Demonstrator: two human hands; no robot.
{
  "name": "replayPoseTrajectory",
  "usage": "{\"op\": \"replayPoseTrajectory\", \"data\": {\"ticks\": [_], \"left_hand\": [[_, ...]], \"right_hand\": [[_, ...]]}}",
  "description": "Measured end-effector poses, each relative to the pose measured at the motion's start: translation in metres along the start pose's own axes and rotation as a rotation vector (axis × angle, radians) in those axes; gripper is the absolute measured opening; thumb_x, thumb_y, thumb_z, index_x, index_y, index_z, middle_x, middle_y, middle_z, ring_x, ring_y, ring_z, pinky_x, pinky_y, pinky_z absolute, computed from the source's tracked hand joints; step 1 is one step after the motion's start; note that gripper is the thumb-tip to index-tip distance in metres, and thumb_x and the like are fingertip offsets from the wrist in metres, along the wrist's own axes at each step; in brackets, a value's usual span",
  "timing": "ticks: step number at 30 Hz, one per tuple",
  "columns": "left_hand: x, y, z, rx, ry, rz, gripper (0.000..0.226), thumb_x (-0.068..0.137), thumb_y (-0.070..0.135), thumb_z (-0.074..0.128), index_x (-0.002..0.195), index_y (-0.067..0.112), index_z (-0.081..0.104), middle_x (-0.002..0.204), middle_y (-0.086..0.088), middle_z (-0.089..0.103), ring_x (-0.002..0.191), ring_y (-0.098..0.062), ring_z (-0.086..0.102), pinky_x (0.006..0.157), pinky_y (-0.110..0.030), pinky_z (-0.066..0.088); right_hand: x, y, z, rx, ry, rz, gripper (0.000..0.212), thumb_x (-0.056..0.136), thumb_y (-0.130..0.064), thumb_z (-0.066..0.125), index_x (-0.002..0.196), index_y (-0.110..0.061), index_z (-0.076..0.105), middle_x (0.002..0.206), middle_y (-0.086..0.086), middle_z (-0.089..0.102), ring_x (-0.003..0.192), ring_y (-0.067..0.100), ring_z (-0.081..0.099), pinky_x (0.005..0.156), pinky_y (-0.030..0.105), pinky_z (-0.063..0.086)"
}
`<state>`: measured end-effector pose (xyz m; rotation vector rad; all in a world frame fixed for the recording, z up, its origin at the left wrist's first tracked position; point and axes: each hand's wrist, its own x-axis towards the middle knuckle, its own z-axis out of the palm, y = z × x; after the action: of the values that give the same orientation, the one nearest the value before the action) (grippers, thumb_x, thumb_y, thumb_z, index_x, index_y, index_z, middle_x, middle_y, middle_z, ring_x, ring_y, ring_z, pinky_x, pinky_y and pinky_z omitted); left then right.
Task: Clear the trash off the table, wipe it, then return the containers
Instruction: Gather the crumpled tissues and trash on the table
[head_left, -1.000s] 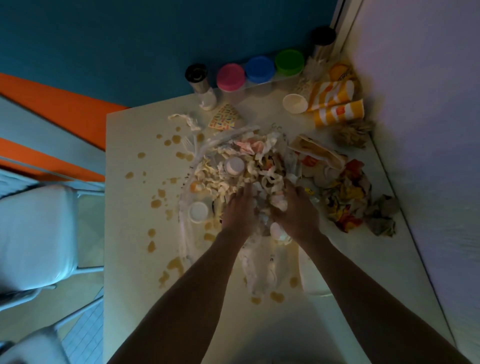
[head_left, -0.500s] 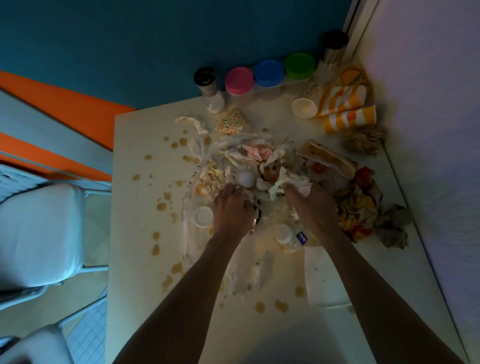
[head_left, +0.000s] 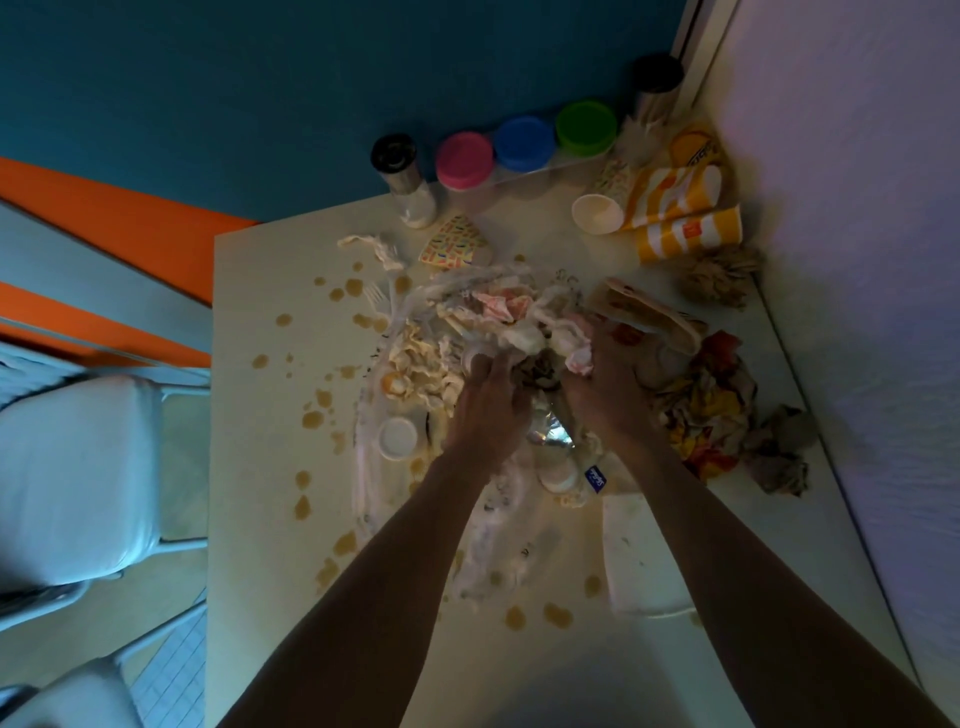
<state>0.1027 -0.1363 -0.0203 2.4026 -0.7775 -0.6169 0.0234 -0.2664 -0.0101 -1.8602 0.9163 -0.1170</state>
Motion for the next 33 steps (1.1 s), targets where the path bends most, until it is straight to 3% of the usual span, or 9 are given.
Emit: {"op": "replayPoseTrajectory", "data": {"ticks": [3, 6, 9, 14, 16, 19, 23, 26, 33], "left_hand": [[0.009, -0.002, 0.009, 0.058, -0.032, -0.043, 0.053, 0.093, 0.018, 0.059, 0.143, 0.009, 0.045, 0.122, -0.017, 0.05, 0.107, -0.039, 0.058, 0.084, -0.049, 0.054], [0.013, -0.002, 0.01, 0.071, 0.141, -0.032, 0.029, 0.093, 0.02, 0.057, 0.118, 0.006, 0.062, 0.112, -0.015, 0.055, 0.1, -0.037, 0.06, 0.079, -0.046, 0.055], [0.017, -0.004, 0.003, 0.003, 0.294, 0.031, 0.024, 0.09, 0.024, 0.063, 0.106, 0.008, 0.06, 0.104, -0.014, 0.054, 0.094, -0.034, 0.058, 0.075, -0.047, 0.055], [0.025, -0.003, -0.005, 0.067, 0.119, 0.078, 0.066, 0.088, 0.033, 0.066, 0.148, 0.026, 0.038, 0.122, -0.013, 0.051, 0.11, -0.033, 0.052, 0.091, -0.047, 0.051], [0.031, 0.001, -0.006, 0.083, 0.107, 0.095, 0.071, 0.09, 0.024, 0.064, 0.153, 0.031, 0.032, 0.125, -0.014, 0.05, 0.111, -0.034, 0.053, 0.092, -0.049, 0.051], [0.047, 0.01, -0.006, 0.149, 0.081, 0.087, 0.069, 0.089, 0.012, 0.059, 0.153, 0.028, 0.037, 0.143, -0.016, 0.04, 0.121, -0.039, 0.053, 0.094, -0.053, 0.052], [0.067, 0.019, -0.002, 0.3, -0.083, 0.061, 0.065, 0.093, 0.018, 0.055, 0.154, 0.025, 0.032, 0.152, -0.01, 0.036, 0.132, -0.038, 0.044, 0.099, -0.052, 0.05], [0.076, 0.022, 0.001, 0.354, -0.121, 0.027, 0.052, 0.098, 0.023, 0.05, 0.149, 0.023, 0.04, 0.15, -0.009, 0.04, 0.134, -0.036, 0.043, 0.099, -0.053, 0.049], [0.076, 0.018, -0.002, 0.125, 0.045, 0.111, 0.039, 0.094, 0.034, 0.042, 0.118, 0.012, 0.063, 0.119, -0.013, 0.059, 0.111, -0.036, 0.058, 0.089, -0.048, 0.052]], "right_hand": [[0.005, 0.003, 0.0, -0.06, -0.027, 0.081, 0.053, 0.074, -0.03, 0.049, 0.125, -0.018, 0.058, 0.122, 0.007, 0.065, 0.114, 0.028, 0.06, 0.098, 0.046, 0.049], [0.006, 0.006, -0.001, -0.045, 0.004, 0.142, 0.024, 0.072, -0.025, 0.052, 0.093, -0.015, 0.057, 0.099, 0.01, 0.065, 0.095, 0.029, 0.061, 0.083, 0.037, 0.048], [0.009, 0.01, -0.006, 0.012, -0.005, 0.169, 0.013, 0.08, -0.022, 0.059, 0.086, -0.013, 0.051, 0.09, 0.008, 0.057, 0.086, 0.024, 0.055, 0.075, 0.03, 0.04], [0.011, 0.003, -0.008, 0.116, 0.029, 0.185, 0.032, 0.078, -0.044, 0.074, 0.073, -0.018, 0.057, 0.074, -0.002, 0.063, 0.07, 0.013, 0.061, 0.065, 0.031, 0.047], [0.011, 0.0, -0.006, 0.111, 0.12, 0.163, 0.035, 0.082, -0.034, 0.076, 0.064, -0.018, 0.051, 0.063, -0.006, 0.057, 0.059, 0.003, 0.053, 0.057, 0.027, 0.042], [0.013, 0.003, -0.006, 0.108, 0.222, 0.111, 0.023, 0.082, -0.007, 0.072, 0.071, -0.01, 0.052, 0.063, -0.011, 0.051, 0.058, -0.003, 0.048, 0.058, 0.016, 0.038], [0.016, 0.005, -0.008, 0.109, 0.197, 0.077, 0.018, 0.084, -0.007, 0.07, 0.095, -0.012, 0.056, 0.087, 0.002, 0.06, 0.078, 0.012, 0.055, 0.069, 0.014, 0.039], [0.021, 0.005, -0.01, 0.137, 0.155, 0.07, 0.025, 0.086, -0.006, 0.068, 0.105, -0.014, 0.053, 0.089, -0.002, 0.057, 0.078, -0.002, 0.055, 0.068, 0.006, 0.039], [0.032, -0.001, -0.01, 0.233, 0.076, 0.167, 0.04, 0.079, -0.023, 0.075, 0.109, -0.002, 0.057, 0.088, 0.011, 0.063, 0.083, 0.027, 0.062, 0.081, 0.045, 0.053]]}}
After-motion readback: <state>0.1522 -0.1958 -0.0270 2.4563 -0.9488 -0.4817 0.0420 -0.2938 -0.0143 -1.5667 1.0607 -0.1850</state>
